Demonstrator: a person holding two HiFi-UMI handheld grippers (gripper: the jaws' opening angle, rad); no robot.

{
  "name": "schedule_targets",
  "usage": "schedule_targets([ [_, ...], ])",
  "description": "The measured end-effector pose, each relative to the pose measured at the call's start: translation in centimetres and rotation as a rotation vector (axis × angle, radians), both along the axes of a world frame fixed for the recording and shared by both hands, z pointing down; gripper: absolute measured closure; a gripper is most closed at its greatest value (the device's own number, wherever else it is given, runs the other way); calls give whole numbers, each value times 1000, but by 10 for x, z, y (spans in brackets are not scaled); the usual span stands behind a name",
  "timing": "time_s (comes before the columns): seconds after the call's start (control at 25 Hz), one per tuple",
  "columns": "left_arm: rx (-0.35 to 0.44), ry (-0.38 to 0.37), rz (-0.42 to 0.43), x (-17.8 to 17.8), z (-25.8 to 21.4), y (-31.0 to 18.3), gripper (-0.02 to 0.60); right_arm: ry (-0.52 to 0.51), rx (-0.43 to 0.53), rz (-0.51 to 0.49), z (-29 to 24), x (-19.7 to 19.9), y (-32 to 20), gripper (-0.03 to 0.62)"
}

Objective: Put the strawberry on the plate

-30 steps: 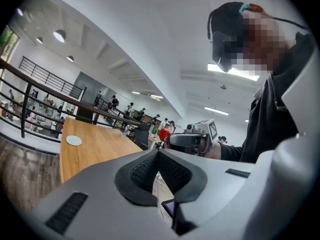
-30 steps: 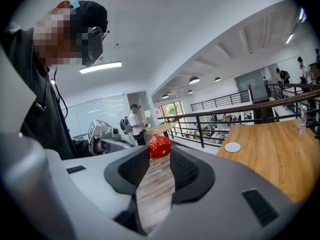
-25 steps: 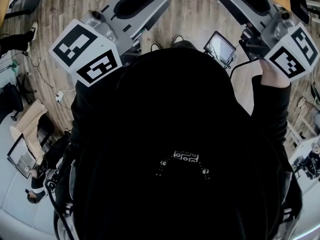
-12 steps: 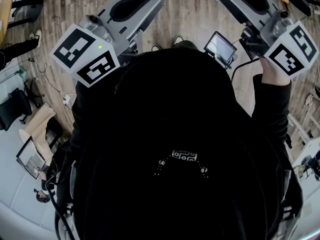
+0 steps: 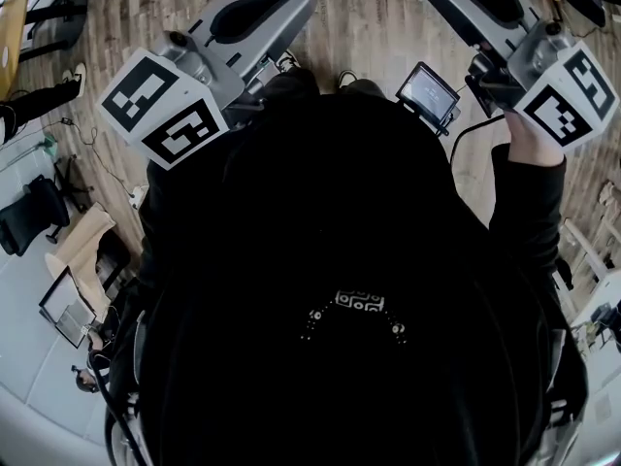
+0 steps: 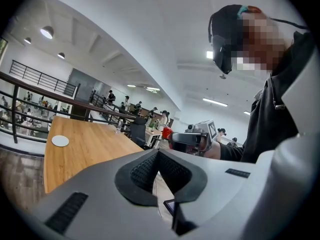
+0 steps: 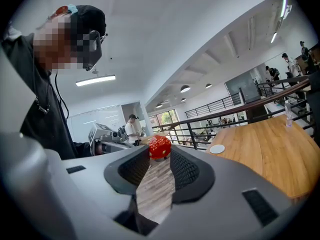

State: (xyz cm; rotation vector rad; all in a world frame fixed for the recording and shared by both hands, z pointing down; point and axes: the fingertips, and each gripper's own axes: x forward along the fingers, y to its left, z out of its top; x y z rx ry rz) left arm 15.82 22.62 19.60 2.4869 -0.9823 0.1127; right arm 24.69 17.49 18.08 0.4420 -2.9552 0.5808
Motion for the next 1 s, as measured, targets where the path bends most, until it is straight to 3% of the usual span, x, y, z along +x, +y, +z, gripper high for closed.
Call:
schedule_targets([
  [0.4, 27, 50, 35, -21, -4, -28, 581, 9, 25, 77, -14, -2, -14, 457],
  [0.64, 34, 72, 127, -19, -7, -52, 581, 30, 42, 100, -23, -20, -41, 459],
  [1.0, 38, 91, 129, -66, -5, -90, 581, 31, 23, 101, -21, -70, -80, 459],
])
